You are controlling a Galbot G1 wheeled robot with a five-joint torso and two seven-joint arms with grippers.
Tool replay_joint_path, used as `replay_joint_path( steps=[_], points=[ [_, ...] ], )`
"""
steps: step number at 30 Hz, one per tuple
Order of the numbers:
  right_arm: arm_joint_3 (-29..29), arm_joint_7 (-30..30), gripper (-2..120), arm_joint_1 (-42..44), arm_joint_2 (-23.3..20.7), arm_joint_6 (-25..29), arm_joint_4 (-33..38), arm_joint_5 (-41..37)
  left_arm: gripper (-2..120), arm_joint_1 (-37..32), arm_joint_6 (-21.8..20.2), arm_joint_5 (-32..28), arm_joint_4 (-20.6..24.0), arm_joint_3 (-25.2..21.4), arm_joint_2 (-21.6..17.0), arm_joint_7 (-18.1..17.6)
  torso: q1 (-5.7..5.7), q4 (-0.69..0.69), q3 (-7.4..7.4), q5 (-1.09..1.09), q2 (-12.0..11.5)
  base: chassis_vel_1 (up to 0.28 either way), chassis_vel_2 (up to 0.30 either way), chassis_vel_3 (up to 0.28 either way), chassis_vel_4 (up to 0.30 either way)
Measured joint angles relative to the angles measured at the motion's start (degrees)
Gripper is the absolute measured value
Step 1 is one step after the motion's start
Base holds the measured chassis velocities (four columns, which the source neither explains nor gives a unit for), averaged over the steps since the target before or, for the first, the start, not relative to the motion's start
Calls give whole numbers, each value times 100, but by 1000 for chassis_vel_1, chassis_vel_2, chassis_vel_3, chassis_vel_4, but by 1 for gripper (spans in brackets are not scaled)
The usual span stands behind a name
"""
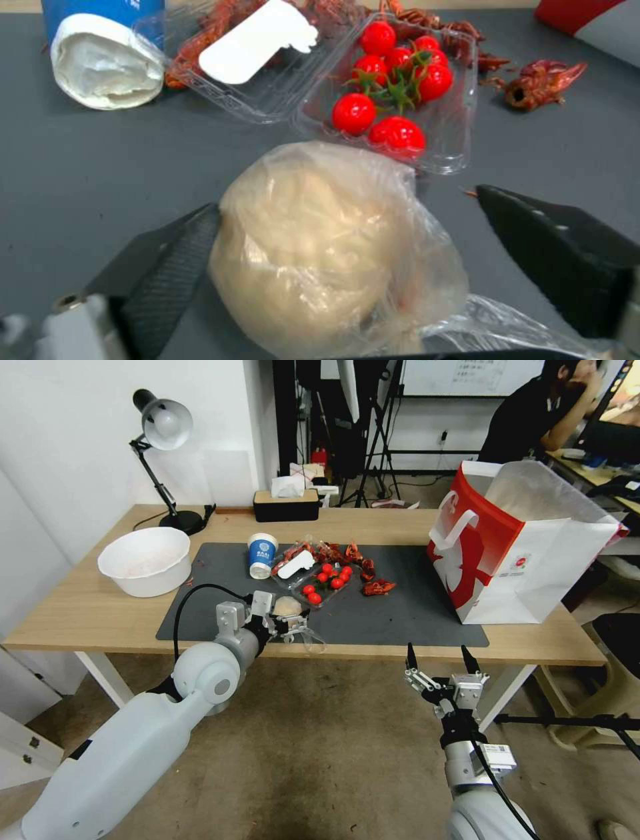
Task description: Pick up the trash from the table and place it into the takeout bag.
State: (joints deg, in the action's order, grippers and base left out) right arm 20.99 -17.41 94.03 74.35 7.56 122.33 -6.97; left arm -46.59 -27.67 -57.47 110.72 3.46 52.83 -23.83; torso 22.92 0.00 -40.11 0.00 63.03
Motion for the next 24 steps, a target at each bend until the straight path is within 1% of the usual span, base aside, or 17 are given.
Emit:
replay_joint_path(
  steps=[2, 4, 6, 7, 10, 11, 12, 13, 14, 15, 16, 18, 19, 21, 22, 23, 24],
  points=[
    [0, -1, 100, -3, 3, 1, -3, -1, 89, 16, -3, 5, -16, 16, -1, -4, 0, 0, 0, 0, 0, 0, 0, 0, 0],
    [-2, -4, 100, -14, 10, 2, -11, -2, 79, 51, -40, 20, -59, 66, -12, -20, 0, 0, 1, 0, 0, 0, 0, 0, 0],
    [-2, -4, 100, -16, 11, 2, -13, -3, 78, 58, -53, 22, -69, 75, -18, -23, 0, 0, 1, 0, 0, 0, 0, 0, 0],
    [-3, -7, 100, -21, 12, 3, -18, -4, 70, 70, -75, 28, -87, 91, -35, -26, 0, 0, 1, 0, 0, 0, 0, 0, 0],
    [-3, -10, 100, -25, 12, 5, -23, -5, 63, 77, -106, 37, -100, 102, -55, -26, 0, 0, 1, 0, 0, 0, 0, 0, 0],
    [-1, -13, 100, -26, 11, 7, -28, -6, 55, 78, -129, 49, -103, 121, -83, -25, 0, 0, 1, 0, 0, 0, 0, 0, 0],
    [0, -16, 100, -26, 12, 9, -30, -7, 51, 79, -144, 77, -106, 136, -102, -23, -1, 0, 1, 1, 0, 0, 0, 0, 0],
    [0, -16, 100, -26, 12, 9, -30, -7, 51, 79, -144, 77, -106, 136, -102, -23, -1, 0, 1, 1, 0, 0, 0, 0, 0],
    [0, -16, 100, -27, 11, 10, -31, -7, 46, 79, -152, 105, -108, 148, -112, -19, 0, 0, 1, 0, 0, 0, 0, 0, 0],
    [0, -17, 100, -27, 12, 11, -33, -8, 45, 79, -157, 125, -112, 158, -119, -16, 0, 0, 1, 0, 0, 0, 0, 0, 0],
    [0, -17, 100, -31, 14, 13, -40, -9, 36, 79, -179, 164, -116, 183, -144, -8, -1, 0, 1, 1, 0, 0, 0, 0, 0],
    [0, -18, 100, -32, 14, 14, -43, -9, 34, 79, -185, 169, -117, 189, -150, -6, 0, 0, 1, 0, 0, 0, 0, 0, 0],
    [0, -18, 100, -35, 17, 15, -47, -9, 27, 80, -199, 182, -117, 202, -167, 0, -1, 0, 1, 1, 0, 0, 0, 0, 0],
    [0, -19, 100, -35, 22, 17, -51, -10, 20, 81, -208, 193, -116, 212, -188, 7, -1, 1, 1, 0, 0, 0, 0, 0, 0],
    [0, -19, 100, -35, 22, 17, -51, -10, 20, 81, -208, 193, -116, 212, -188, 7, -1, 1, 1, 0, 0, 0, 0, 0, 0],
    [0, -19, 100, -34, 25, 20, -53, -10, 13, 81, -211, 215, -115, 221, -203, 19, 0, 0, 1, 1, 0, 0, 0, 0, 0],
    [0, -19, 100, -32, 26, 21, -53, -10, 11, 81, -211, 250, -116, 224, -209, 53, 0, 0, 1, 0, 0, 0, 0, 0, 0]
  ],
)
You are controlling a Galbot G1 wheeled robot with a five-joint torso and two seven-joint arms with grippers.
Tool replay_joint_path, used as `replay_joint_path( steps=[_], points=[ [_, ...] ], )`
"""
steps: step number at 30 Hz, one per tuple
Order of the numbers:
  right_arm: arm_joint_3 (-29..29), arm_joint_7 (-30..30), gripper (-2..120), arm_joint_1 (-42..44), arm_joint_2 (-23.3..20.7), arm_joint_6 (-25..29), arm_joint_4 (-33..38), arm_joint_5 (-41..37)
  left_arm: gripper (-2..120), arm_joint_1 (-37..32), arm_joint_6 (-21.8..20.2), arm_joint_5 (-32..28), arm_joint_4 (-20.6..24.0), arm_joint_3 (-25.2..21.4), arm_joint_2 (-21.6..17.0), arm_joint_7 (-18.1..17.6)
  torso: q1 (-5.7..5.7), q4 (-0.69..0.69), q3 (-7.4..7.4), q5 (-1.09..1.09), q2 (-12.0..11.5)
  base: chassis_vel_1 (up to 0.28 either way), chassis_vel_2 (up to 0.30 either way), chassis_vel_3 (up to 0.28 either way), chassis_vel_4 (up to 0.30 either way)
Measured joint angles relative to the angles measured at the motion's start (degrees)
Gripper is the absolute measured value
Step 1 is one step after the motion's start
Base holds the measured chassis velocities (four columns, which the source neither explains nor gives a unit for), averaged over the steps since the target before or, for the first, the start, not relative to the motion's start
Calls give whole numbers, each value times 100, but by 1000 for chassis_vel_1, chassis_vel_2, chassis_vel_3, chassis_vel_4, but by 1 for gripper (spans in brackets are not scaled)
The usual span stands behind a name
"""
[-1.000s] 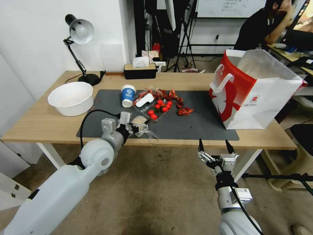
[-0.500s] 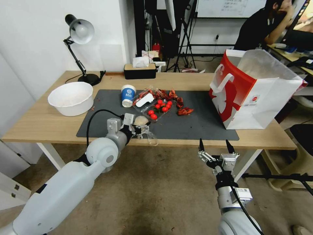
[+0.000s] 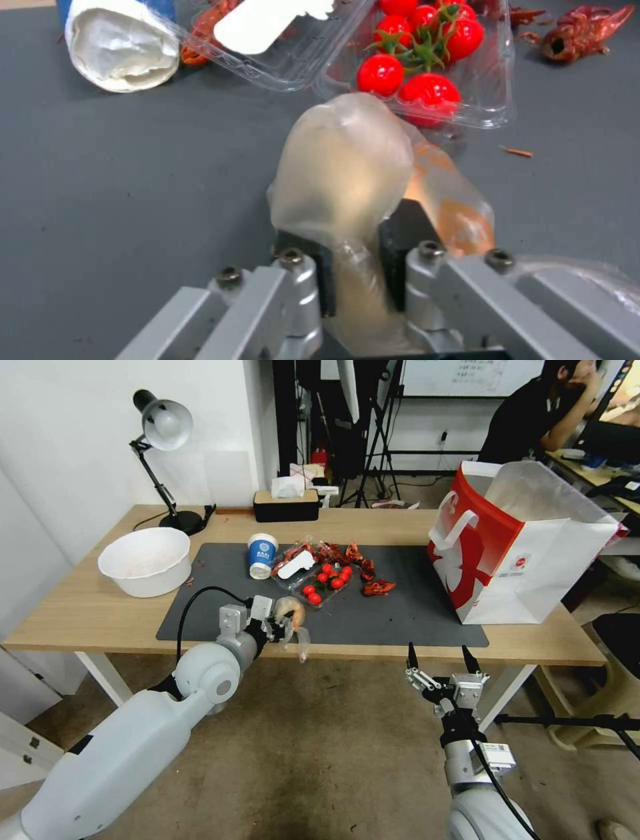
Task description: Pick up the trash from the table and place it into the takeout bag.
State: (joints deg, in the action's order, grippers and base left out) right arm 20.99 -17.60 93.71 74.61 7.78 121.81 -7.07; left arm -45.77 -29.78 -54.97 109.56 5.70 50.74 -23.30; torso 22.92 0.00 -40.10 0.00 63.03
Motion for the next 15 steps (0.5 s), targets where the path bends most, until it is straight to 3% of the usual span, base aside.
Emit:
replay_joint_path(
  steps=[4, 15],
  points=[
    [3, -1, 100, 2, 1, 2, 0, 0, 5, 6, 77, 64, -3, 0, -20, 106, 0, 0, -1, -1, 0, 0, 0, 0, 0],
    [0, -2, 100, 4, 10, 2, 15, 1, 5, 381, 540, 79, 134, 16, -177, 403, 0, 0, -1, 0, 0, 0, 0, 0, 0]
  ],
)
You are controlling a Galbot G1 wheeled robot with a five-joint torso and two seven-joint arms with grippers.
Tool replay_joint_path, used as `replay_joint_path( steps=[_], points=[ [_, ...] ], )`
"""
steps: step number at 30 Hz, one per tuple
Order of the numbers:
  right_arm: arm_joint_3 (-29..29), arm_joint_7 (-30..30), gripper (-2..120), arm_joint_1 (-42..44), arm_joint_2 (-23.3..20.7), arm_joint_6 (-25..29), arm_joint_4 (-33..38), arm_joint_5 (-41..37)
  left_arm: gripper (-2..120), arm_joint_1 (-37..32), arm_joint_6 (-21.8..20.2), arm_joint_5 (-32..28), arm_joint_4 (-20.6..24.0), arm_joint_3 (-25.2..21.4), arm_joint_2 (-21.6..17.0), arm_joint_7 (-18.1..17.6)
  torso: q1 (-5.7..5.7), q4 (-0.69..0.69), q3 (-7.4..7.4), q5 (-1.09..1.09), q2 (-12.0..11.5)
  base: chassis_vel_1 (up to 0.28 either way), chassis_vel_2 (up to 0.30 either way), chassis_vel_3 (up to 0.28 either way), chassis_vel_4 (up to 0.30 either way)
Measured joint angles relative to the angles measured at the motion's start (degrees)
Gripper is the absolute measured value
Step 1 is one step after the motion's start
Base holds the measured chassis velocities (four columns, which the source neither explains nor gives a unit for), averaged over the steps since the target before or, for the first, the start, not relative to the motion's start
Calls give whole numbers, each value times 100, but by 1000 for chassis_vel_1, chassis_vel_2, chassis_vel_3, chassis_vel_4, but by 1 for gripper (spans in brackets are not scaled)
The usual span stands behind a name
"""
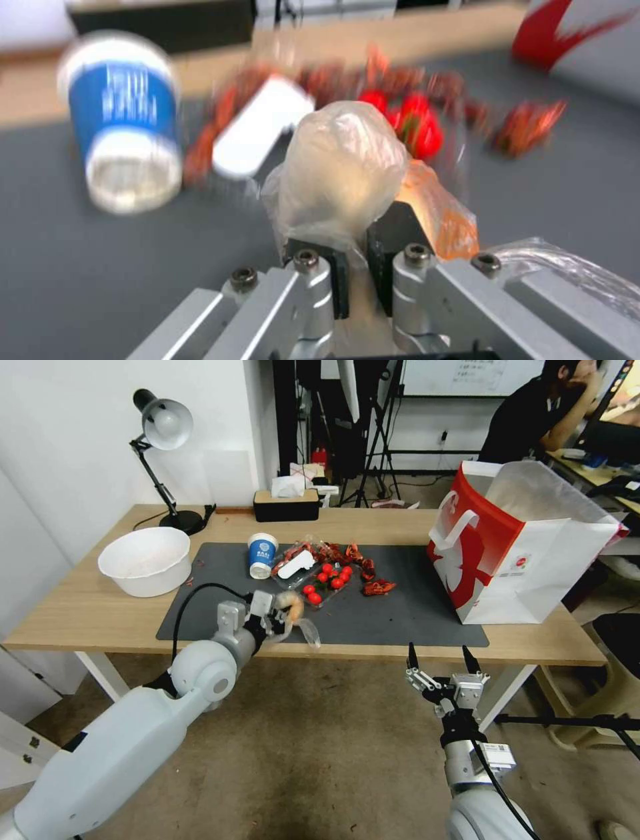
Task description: Pick up the trash from the table and place it into the takeout bag.
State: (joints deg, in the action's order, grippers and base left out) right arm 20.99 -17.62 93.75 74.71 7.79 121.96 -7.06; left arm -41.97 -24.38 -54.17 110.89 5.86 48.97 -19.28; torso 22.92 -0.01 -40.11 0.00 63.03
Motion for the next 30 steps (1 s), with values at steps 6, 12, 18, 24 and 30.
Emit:
replay_joint_path(
  steps=[6, 12, 18, 24, 30],
  points=[
    [-3, 0, 100, -6, 1, 0, 7, 1, 4, 807, 239, -204, -74, 430, -24, 204, 0, 1, 0, 1, 0, 0, 0, 0, 0],
    [45, 0, 100, 17, 1, -4, 20, 2, 4, 2350, 291, -609, -561, 1292, 527, 271, 0, 2, 0, 1, -1, 0, 0, 0, 0],
    [73, 0, 100, 16, 7, -8, 31, 4, 4, 3622, 295, -859, -1282, 2068, 1276, 292, 0, 2, 0, 2, -1, 0, 0, 0, 0],
    [85, -1, 100, 0, 9, -23, 50, 6, 4, 4688, 329, -1035, -2080, 2637, 1995, 481, 1, 0, 0, 2, -1, 0, 0, 0, 0],
    [101, -4, 100, 11, 15, -25, 63, 7, 4, 5244, 341, -1173, -2629, 2859, 2703, 563, 0, 1, 0, 1, -1, 0, 0, 0, 0]
  ],
)
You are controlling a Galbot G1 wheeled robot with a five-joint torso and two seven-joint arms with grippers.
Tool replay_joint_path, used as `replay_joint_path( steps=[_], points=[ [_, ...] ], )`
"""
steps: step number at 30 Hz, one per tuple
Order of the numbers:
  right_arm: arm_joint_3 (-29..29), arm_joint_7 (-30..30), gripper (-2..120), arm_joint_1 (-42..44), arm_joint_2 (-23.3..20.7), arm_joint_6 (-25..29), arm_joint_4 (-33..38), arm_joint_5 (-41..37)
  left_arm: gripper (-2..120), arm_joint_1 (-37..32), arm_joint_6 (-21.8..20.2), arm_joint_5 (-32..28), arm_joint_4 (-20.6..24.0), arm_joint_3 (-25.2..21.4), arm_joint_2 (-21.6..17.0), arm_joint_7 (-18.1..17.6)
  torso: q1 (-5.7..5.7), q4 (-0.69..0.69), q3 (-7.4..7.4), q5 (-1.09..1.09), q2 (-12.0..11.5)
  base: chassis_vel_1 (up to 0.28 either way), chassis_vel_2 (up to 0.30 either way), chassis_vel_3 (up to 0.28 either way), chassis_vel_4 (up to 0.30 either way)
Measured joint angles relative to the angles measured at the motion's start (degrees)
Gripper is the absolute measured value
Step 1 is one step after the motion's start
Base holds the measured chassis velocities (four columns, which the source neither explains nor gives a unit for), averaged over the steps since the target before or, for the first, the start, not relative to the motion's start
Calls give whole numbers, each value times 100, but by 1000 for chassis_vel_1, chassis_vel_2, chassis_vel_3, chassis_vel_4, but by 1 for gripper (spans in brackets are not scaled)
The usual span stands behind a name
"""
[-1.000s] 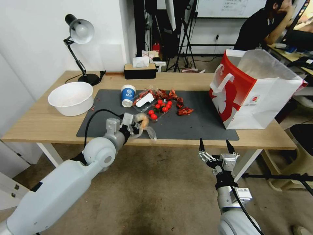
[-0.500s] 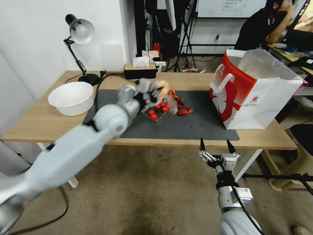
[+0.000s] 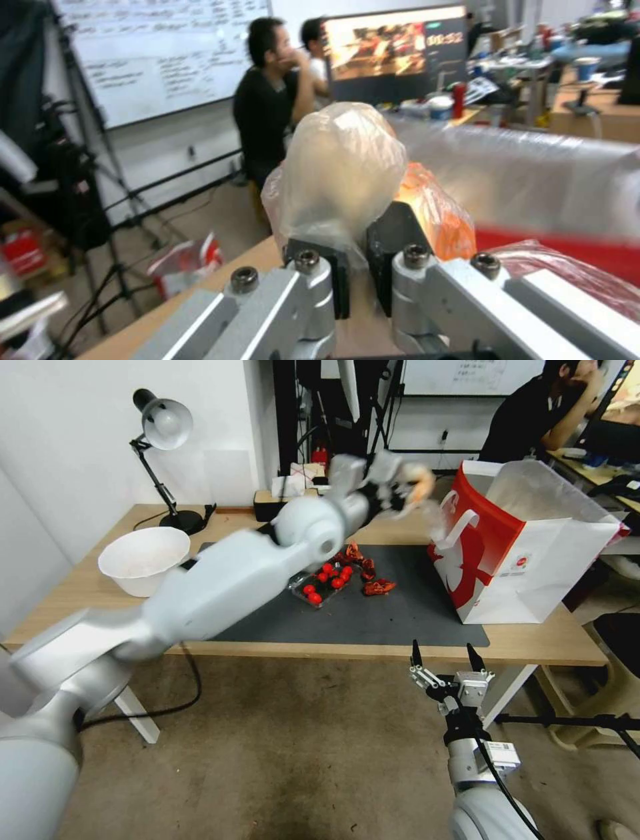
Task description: Pick up the trash from the table and place it into the takeout bag.
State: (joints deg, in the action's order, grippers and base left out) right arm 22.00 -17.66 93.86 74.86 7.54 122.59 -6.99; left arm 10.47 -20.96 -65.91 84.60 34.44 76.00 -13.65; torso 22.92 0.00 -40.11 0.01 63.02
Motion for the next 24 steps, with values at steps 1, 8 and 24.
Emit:
replay_joint_path(
  steps=[1, 8, 24],
  points=[
    [2, -2, 100, 2, 1, 0, 0, 0, 4, 80, 1, -16, -92, 31, 136, 6, 0, 0, 0, 0, 0, 0, 0, 0, 0],
    [14, -10, 100, 25, -2, 5, 24, 0, 4, 453, 85, -8, -992, 257, 1056, 146, 0, 0, 1, 0, 0, 0, 0, 0, 0],
    [-63, -12, 100, -173, -127, 10, -101, -109, 4, 486, 228, 139, -1699, 516, 1652, 334, 0, -1, 1, -1, 0, 0, 0, 0, 0]
  ],
)
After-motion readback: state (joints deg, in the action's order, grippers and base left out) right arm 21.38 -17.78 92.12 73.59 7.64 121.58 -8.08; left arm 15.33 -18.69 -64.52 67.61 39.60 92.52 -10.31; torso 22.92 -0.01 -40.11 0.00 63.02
